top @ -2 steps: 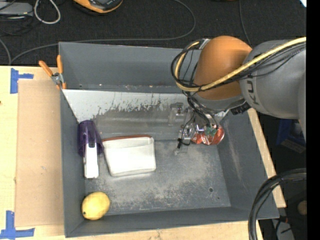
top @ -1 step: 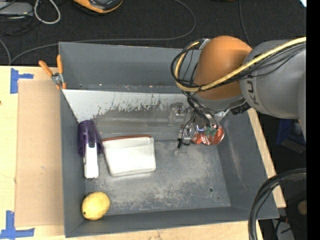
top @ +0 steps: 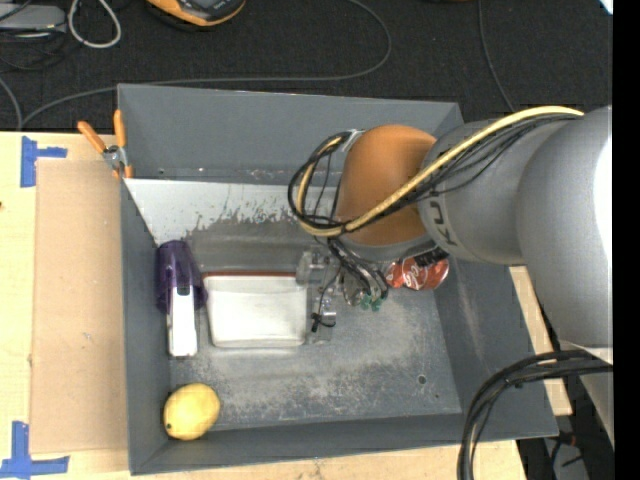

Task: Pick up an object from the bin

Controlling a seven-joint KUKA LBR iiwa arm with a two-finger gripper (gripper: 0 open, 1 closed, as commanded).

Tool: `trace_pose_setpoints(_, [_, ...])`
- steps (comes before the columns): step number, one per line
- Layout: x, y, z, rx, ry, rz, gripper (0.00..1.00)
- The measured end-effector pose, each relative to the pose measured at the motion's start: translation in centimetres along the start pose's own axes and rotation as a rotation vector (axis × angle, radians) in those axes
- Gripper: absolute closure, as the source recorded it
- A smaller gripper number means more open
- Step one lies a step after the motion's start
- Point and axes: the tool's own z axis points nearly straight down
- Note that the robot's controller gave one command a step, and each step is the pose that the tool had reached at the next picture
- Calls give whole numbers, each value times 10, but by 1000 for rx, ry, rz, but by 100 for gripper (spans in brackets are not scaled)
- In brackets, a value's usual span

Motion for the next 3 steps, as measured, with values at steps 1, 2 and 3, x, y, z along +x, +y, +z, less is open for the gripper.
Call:
trace_pose_setpoints(1, [8, 1, -30, 3, -21, 8, 0])
trace_pose_setpoints(2, [14, 12, 26, 2, -1, -12, 0])
trace_pose_setpoints(3, [15, 40, 27, 1, -19, 11, 0])
